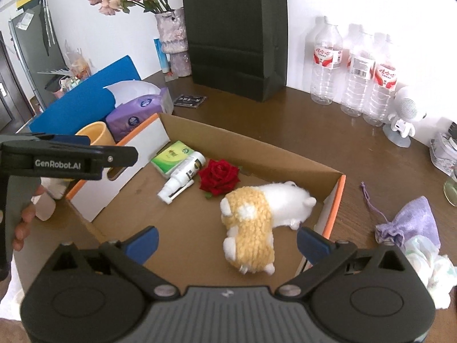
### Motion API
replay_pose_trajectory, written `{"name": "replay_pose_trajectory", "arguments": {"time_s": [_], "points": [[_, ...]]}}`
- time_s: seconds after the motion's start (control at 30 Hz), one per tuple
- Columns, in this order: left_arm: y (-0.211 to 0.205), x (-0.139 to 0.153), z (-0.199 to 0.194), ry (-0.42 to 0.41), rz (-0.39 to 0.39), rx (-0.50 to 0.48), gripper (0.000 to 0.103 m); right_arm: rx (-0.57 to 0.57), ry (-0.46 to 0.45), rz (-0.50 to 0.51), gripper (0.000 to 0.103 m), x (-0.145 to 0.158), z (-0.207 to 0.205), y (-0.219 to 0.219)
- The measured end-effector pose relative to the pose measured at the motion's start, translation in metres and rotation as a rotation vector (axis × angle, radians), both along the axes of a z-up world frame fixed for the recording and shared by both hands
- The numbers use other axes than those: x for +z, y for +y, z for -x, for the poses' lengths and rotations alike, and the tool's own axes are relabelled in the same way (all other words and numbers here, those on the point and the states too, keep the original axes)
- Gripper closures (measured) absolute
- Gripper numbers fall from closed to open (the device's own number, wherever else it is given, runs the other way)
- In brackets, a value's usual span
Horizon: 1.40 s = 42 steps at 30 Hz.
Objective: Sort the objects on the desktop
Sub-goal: 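Withdraw both tools from the tray toward the pouch and plastic bag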
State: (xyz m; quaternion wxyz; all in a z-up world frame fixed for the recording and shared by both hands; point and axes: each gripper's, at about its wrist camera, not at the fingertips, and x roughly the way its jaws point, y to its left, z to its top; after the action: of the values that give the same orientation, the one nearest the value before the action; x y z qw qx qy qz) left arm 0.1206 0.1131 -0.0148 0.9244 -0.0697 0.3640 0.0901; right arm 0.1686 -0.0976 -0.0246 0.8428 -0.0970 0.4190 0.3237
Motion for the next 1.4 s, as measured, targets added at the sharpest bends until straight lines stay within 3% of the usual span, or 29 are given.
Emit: {"name": "replay_pose_trajectory", "arguments": {"time_s": [0.43,0.8,1.03,1.4], "points": [[-0.021,0.017,0.048,0.009,0.022,-0.046,0.0,-0.054,0.008,-0.022,0.0,0.017,0.048,-0.038],[-0.049,0.004,0.082,0.122,0.055,-0.079,0.0,-0.137,0.072,0.028,0.0,0.009,0.086,-0.075],[-0.068,0.005,0.088,0.116,0.045,-0.114,0.0,-0.244,0.112,0.039,0.0,0.001,0.103,-0.109],[-0.112,0.009,0.071,0.091,0.038,-0.205,0.0,-0.401,0.083,0.049,0.0,-0.006,0.095,-0.167]]}}
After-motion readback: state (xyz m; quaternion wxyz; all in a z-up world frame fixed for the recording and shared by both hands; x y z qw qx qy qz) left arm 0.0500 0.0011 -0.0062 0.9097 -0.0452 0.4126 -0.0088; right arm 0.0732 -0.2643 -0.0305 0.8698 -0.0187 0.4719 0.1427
